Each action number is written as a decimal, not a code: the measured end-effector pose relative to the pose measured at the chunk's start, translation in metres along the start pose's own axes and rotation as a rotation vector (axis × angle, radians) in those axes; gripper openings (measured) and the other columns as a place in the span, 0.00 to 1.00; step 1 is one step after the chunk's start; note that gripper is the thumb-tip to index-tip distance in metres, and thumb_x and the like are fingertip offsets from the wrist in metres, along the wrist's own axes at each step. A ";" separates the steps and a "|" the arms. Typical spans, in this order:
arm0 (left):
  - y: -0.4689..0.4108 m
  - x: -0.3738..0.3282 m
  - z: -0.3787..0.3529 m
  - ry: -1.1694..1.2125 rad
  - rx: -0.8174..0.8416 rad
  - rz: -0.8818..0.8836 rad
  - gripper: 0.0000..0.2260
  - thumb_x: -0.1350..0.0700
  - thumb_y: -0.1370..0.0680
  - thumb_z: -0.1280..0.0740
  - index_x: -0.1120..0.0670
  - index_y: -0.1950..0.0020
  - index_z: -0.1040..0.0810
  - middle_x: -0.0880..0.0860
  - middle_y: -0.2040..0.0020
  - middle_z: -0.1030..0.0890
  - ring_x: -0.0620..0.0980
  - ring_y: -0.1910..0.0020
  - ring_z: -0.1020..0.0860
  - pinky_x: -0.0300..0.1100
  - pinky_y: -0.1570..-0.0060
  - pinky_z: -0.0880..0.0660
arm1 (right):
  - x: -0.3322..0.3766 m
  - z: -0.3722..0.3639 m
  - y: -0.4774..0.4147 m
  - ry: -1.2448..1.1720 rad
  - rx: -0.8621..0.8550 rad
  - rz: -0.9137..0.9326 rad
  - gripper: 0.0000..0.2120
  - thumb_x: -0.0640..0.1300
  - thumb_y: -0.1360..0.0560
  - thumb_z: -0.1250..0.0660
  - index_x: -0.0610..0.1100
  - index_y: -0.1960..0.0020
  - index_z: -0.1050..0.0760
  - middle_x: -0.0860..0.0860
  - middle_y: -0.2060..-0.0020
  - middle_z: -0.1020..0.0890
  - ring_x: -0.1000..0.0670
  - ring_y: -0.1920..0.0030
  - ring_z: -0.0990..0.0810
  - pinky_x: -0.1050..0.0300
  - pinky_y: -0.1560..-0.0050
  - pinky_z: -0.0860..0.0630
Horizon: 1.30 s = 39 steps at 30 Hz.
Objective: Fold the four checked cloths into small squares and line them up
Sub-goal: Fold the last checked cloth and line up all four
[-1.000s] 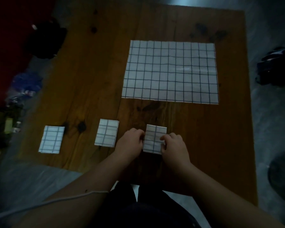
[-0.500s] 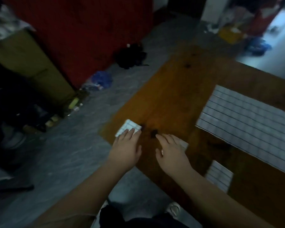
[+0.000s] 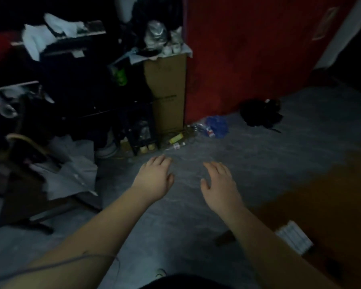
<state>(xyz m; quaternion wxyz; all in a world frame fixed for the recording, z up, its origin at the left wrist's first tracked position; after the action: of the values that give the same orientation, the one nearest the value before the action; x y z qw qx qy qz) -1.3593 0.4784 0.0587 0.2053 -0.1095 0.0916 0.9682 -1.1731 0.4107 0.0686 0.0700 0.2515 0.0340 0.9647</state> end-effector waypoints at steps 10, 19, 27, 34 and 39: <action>-0.161 0.022 0.028 0.038 0.037 -0.041 0.26 0.44 0.18 0.41 0.51 0.22 0.38 0.56 0.22 0.36 0.57 0.23 0.38 0.55 0.26 0.37 | -0.023 0.015 -0.150 0.022 -0.030 -0.067 0.27 0.49 0.19 0.38 0.48 0.22 0.39 0.48 0.23 0.36 0.47 0.22 0.42 0.48 0.23 0.41; -0.395 -0.051 0.050 -0.064 0.040 -0.170 0.25 0.44 0.20 0.40 0.50 0.24 0.34 0.56 0.24 0.32 0.59 0.26 0.35 0.54 0.28 0.35 | -0.107 0.101 -0.341 -0.026 -0.213 -0.082 0.27 0.49 0.21 0.37 0.46 0.23 0.35 0.46 0.25 0.33 0.45 0.24 0.39 0.47 0.24 0.38; -0.563 -0.224 0.054 -0.078 0.065 -0.458 0.26 0.44 0.19 0.41 0.51 0.23 0.36 0.56 0.23 0.34 0.58 0.24 0.36 0.54 0.27 0.37 | -0.243 0.210 -0.397 0.023 -0.377 -0.328 0.26 0.48 0.21 0.36 0.45 0.24 0.34 0.45 0.27 0.30 0.44 0.25 0.37 0.50 0.24 0.41; -0.672 -0.385 0.025 -0.063 0.156 -0.759 0.26 0.45 0.18 0.40 0.51 0.21 0.38 0.55 0.21 0.37 0.56 0.23 0.39 0.54 0.25 0.39 | -0.384 0.282 -0.416 0.051 -0.498 -0.597 0.29 0.51 0.26 0.38 0.40 0.29 0.30 0.40 0.34 0.25 0.38 0.32 0.29 0.42 0.32 0.30; -0.764 -0.509 0.013 -0.009 0.163 -0.950 0.24 0.47 0.18 0.40 0.51 0.22 0.35 0.53 0.22 0.34 0.54 0.24 0.37 0.49 0.26 0.38 | -0.476 0.348 -0.448 0.110 -0.616 -0.721 0.27 0.48 0.24 0.33 0.41 0.28 0.29 0.41 0.32 0.25 0.39 0.30 0.31 0.45 0.27 0.35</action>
<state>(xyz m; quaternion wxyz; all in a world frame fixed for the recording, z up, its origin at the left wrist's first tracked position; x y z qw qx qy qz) -0.5880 0.9761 0.0969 0.6332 -0.1188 0.1059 0.7575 -0.5387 0.7911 0.0975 0.4695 0.1398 -0.1647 0.8561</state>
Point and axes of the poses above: each hand's wrist, its own y-axis away from the middle knuckle, its own z-axis out of the back of the hand, x = y × z, the point moved 8 cm from there along -y, towards the middle knuckle
